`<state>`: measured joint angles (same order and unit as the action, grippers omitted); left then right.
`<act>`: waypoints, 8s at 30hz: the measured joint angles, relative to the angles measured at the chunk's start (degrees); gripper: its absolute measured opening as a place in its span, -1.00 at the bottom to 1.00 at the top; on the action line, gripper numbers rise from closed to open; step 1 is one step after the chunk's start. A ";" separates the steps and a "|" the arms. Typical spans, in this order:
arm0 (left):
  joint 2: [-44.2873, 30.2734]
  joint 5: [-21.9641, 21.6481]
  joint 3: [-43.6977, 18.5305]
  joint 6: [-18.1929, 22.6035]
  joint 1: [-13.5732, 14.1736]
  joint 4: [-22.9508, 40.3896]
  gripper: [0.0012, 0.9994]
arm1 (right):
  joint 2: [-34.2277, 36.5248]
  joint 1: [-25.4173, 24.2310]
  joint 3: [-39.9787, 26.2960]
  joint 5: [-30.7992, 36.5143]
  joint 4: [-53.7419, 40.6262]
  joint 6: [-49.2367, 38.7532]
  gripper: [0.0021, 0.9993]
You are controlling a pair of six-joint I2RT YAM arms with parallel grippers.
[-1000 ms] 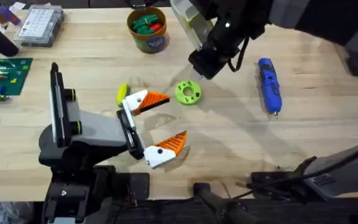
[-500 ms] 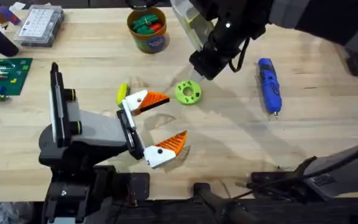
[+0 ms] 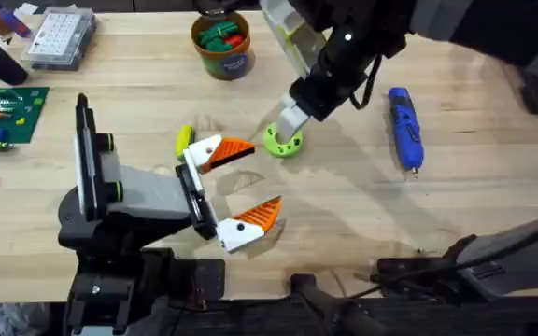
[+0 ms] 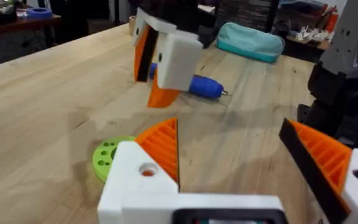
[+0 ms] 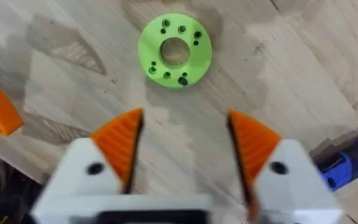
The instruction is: Pick up the gripper from the table and insert it into the empty holder that is missing its gripper. Then pick up a screw, insert it into the mounting hole, and use the screwdriver to tighten it. Finally, clean up the table by picking up the vegetable and placing it into the bucket.
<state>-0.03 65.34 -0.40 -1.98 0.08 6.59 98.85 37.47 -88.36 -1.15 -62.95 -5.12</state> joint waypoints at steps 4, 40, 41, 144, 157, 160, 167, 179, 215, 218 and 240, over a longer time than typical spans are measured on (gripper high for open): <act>0.00 0.00 0.00 0.00 0.00 0.00 0.98 | 0.00 0.00 0.00 0.02 -0.27 0.41 0.99; 0.00 0.00 0.00 0.00 0.00 0.00 0.97 | 4.85 1.53 11.32 0.02 11.69 2.65 0.77; 0.00 0.00 0.00 0.00 0.00 0.00 0.97 | 4.94 1.53 11.32 0.02 11.83 2.68 0.74; 0.00 0.00 0.00 0.00 0.00 0.01 0.97 | 6.64 2.49 11.76 1.97 15.09 3.25 -0.62; 0.00 0.00 0.00 0.00 0.00 0.00 0.97 | 6.91 2.49 11.82 1.97 14.78 3.25 -0.76; 0.00 0.00 0.00 0.00 0.00 0.00 0.97 | 6.91 2.49 11.82 1.97 15.36 3.25 -0.76; 0.00 -0.01 0.00 0.00 0.00 0.00 0.97 | 6.91 2.49 11.82 1.97 15.40 3.25 -0.80; 0.00 0.00 0.00 0.00 0.00 0.00 0.97 | 6.91 2.54 11.82 1.97 15.23 3.34 -1.00; 0.00 0.00 0.00 0.00 0.00 0.00 0.97 | -3.43 2.54 -12.66 3.26 -7.57 -1.30 -1.00; 0.00 0.00 0.00 0.00 0.00 0.00 0.97 | -3.40 2.55 -16.31 3.26 -11.14 -2.12 -1.00; 0.00 0.00 0.00 0.00 0.00 0.00 0.97 | -1.92 11.71 -24.96 3.23 -10.96 -6.96 -1.00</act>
<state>-0.03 65.34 -0.40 -1.98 0.08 6.59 96.93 49.19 -113.31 2.09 -73.91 -12.08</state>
